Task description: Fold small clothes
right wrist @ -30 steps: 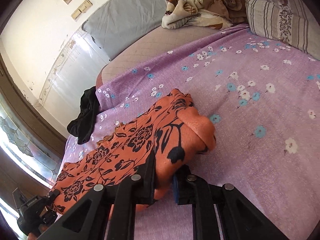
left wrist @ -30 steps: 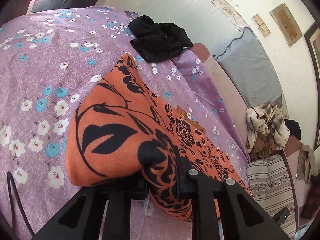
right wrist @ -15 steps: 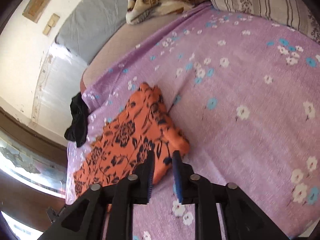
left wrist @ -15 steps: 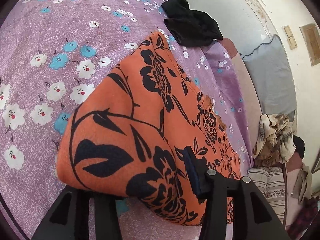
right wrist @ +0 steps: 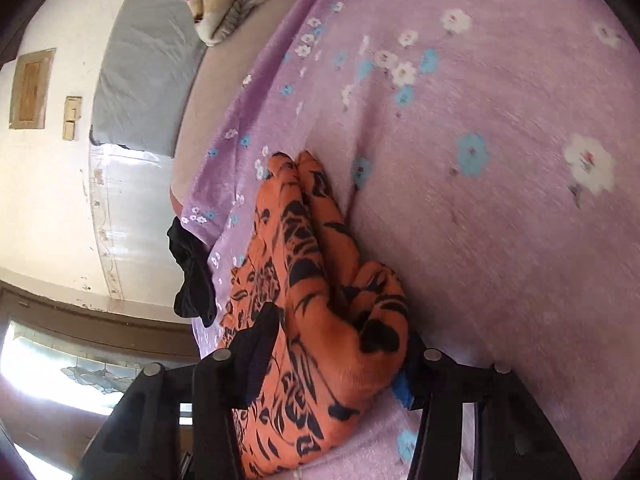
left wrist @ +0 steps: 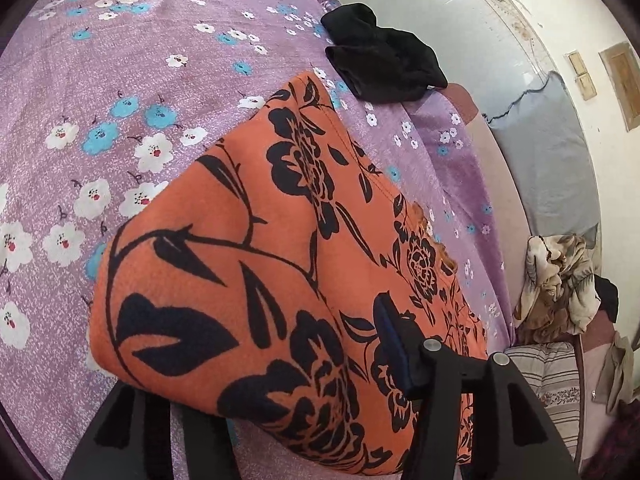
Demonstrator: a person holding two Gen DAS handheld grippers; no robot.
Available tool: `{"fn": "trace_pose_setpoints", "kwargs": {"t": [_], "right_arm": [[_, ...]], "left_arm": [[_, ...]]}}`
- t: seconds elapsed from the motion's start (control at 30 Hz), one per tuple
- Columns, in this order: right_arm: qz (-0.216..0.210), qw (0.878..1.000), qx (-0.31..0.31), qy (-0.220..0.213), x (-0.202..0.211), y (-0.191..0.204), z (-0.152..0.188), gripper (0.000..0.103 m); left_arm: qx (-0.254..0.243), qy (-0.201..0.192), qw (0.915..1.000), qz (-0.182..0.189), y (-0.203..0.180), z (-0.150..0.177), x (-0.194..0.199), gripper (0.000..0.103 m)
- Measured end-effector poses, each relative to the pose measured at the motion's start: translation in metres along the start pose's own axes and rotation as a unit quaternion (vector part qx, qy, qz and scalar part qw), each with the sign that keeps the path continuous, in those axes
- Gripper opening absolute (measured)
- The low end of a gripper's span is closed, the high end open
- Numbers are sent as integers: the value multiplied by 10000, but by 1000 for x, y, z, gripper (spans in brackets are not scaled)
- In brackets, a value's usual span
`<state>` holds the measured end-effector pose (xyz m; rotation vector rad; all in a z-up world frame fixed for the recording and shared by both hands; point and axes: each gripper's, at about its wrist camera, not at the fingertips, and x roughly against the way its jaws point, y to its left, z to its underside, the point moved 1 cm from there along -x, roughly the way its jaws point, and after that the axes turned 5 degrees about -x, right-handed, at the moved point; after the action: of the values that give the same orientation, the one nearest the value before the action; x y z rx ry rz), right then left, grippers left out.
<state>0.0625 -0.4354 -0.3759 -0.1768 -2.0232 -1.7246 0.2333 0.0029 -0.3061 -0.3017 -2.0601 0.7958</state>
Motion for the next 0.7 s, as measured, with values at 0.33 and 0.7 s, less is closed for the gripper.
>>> {"fn": "trace_pose_setpoints", "kwargs": {"t": [0.33,0.7], "right_arm": [[385,9683,2299,-895,57,84,53,22],[1706,9767,1303,-28,66,27,55,35]], "left_arm": [[-375,-224,9990,68,1,-13,15,26],[-37,-31,10000,-28,19,-19,7,38]]}}
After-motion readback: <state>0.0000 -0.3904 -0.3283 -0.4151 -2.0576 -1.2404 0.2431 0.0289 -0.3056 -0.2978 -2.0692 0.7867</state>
